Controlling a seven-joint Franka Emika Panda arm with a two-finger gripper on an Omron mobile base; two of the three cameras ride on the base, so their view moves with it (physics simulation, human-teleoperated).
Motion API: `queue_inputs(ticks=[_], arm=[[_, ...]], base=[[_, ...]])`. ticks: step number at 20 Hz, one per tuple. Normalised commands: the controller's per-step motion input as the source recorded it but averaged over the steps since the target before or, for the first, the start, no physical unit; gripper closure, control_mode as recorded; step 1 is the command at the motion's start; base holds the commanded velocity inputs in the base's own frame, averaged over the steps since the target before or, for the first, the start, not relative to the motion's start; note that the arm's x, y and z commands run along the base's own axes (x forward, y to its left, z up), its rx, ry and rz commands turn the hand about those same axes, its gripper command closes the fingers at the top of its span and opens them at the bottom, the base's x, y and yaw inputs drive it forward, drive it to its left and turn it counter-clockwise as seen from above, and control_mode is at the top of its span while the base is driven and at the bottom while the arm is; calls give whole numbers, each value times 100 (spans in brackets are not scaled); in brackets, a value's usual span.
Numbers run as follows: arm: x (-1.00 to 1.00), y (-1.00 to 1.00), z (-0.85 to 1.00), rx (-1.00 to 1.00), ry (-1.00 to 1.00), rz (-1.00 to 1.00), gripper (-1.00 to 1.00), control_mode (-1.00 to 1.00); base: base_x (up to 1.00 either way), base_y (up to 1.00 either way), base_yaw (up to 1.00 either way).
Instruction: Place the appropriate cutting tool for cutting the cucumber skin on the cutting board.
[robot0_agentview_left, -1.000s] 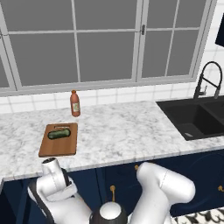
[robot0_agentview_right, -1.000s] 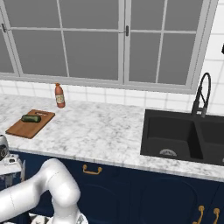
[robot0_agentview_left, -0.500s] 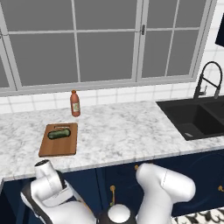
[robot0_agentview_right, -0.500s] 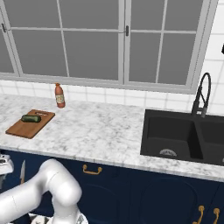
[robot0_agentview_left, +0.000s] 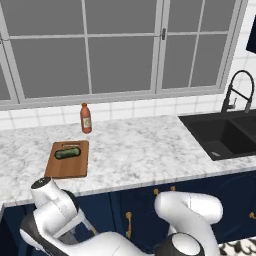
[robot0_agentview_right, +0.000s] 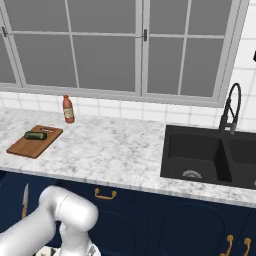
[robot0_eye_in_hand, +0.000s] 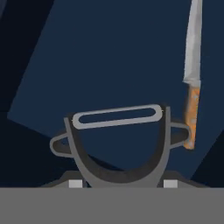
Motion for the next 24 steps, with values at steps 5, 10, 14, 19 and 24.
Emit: queue_inputs(ticks=[5,10,14,19,24], arm=[[-2,0,100,-1,-4,0,100,-100],[27,0,100,-4,0,0,100,-100],[91,4,97,-1,0,0,100,-100],[99,18,37,0,0,0,100,-100],[98,17,0,0,0,0,100,-100]], base=[[0,0,0],[0,0,0],[0,0,0],[0,0,0],[0,0,0]])
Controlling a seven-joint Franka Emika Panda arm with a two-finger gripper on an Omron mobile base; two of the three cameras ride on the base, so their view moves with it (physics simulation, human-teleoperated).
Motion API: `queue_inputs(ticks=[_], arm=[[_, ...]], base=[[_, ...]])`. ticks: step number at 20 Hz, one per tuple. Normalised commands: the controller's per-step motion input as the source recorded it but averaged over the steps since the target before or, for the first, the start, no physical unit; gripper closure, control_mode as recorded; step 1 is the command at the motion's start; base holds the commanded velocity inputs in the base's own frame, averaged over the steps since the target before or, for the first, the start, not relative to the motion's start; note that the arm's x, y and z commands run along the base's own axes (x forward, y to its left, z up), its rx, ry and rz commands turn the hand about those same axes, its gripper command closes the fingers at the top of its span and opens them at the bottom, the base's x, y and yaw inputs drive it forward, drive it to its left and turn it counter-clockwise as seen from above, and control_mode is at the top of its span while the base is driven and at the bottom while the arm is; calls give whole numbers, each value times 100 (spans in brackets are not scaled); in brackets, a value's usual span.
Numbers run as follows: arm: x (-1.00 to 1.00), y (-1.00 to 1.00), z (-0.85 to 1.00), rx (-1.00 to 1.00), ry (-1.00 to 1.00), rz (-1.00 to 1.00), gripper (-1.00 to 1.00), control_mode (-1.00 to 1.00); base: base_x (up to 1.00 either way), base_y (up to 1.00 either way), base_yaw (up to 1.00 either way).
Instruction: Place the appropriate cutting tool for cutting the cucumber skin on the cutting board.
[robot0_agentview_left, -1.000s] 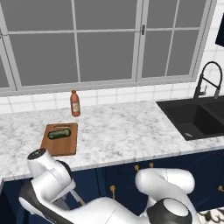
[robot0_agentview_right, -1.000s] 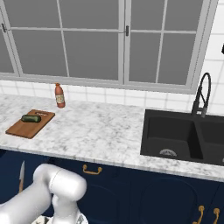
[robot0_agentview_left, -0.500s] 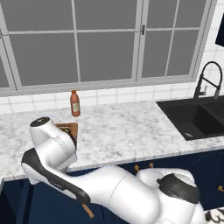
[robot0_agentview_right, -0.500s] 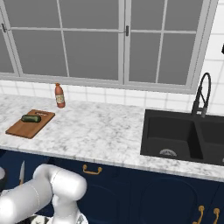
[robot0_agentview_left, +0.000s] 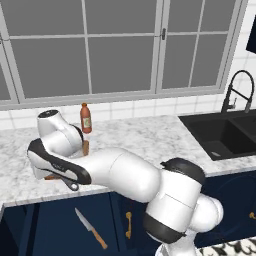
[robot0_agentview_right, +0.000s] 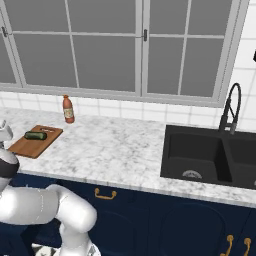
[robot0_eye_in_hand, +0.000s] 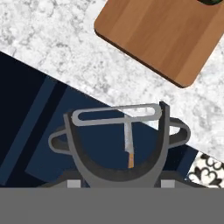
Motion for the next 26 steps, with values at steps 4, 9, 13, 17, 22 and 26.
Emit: queue_inputs(ticks=[4,9,13,17,22,26], arm=[[100,2,0,0,0,-1,100,-100],[93,3,-11,0,0,-1,100,-100],[80,2,-29,0,0,0,100,-100],[75,2,-40,0,0,-1,100,-100],[45,5,-27,0,0,0,100,-100],[3,0,-31,0,0,0,100,-100]], base=[[0,0,0],[0,0,0],[0,0,0],[0,0,0],[0,0,0],[0,0,0]])
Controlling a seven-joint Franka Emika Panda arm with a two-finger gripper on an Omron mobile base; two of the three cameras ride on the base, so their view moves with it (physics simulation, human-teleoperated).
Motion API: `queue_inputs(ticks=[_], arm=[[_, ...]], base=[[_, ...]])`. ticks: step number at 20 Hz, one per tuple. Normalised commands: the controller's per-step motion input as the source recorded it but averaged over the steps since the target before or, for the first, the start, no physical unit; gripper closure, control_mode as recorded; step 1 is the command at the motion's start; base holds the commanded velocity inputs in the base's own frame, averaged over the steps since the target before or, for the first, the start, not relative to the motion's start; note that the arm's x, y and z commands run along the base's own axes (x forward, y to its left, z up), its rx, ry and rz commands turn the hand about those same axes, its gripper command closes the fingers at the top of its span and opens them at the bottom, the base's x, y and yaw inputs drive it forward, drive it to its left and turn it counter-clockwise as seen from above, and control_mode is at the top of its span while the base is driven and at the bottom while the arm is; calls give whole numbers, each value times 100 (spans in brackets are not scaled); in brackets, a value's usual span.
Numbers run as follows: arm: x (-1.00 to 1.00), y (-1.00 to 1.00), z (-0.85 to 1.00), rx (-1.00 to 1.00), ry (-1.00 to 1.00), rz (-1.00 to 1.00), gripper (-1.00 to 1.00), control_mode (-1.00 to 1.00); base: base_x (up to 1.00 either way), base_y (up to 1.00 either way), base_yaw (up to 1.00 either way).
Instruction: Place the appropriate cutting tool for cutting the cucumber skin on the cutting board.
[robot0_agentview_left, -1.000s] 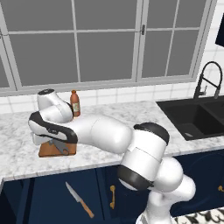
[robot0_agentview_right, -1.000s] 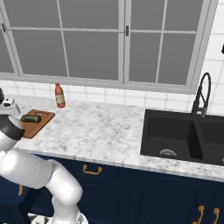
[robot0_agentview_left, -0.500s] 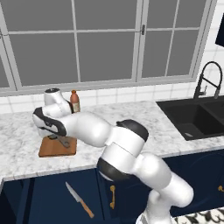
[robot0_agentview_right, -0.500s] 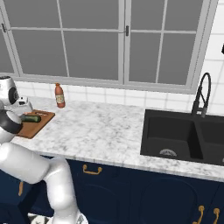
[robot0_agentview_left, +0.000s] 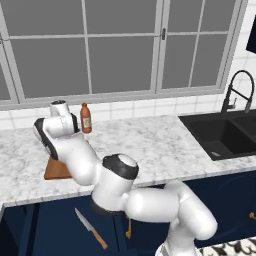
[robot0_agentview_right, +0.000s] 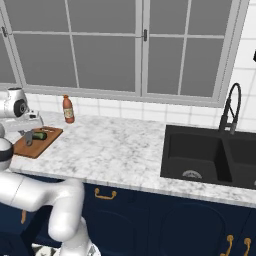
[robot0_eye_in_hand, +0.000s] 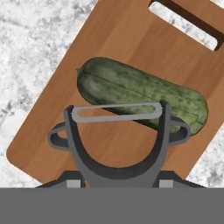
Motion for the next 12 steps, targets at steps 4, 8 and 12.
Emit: queue_inputs(ticks=[4,8,12], arm=[[0,0,-39,0,0,0,-100,-100],[0,-2,-31,0,0,0,-100,-100],[-17,-28,4,1,-4,0,-100,-100]], base=[[0,0,0],[0,0,0],[0,0,0]])
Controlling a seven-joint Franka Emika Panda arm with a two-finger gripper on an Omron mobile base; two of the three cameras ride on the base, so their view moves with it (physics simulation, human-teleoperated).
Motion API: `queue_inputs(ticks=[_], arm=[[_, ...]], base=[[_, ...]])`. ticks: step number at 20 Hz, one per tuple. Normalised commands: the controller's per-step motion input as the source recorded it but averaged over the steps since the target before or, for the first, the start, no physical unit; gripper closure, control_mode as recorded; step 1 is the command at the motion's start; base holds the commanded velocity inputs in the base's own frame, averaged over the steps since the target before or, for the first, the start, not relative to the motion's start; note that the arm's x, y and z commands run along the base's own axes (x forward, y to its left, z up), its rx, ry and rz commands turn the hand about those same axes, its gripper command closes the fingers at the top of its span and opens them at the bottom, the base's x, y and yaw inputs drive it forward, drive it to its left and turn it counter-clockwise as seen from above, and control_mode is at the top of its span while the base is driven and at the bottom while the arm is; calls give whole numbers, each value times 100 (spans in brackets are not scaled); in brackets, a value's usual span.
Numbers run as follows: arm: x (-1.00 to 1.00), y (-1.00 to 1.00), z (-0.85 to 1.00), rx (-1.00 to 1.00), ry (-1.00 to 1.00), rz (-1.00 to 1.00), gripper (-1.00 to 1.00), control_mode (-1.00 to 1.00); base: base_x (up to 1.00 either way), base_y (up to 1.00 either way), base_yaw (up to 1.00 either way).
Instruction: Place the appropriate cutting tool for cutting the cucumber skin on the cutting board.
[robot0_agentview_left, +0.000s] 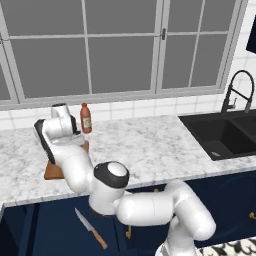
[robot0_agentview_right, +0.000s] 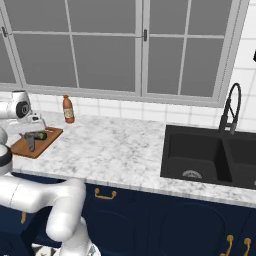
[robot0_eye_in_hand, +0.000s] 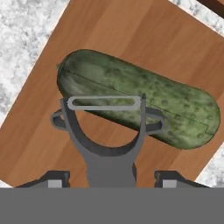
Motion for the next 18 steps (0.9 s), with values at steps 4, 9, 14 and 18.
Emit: queue_inputs(ticks=[4,9,14,18], arm=[[-60,-49,56,1,-15,0,-100,-100],[-71,-55,60,3,-17,0,-100,-100],[-79,-82,19,13,-12,-4,-100,-100],[-58,-100,5,21,-3,-8,-100,-100]], base=[[0,0,0],[0,0,0],[0,0,0],[0,0,0]])
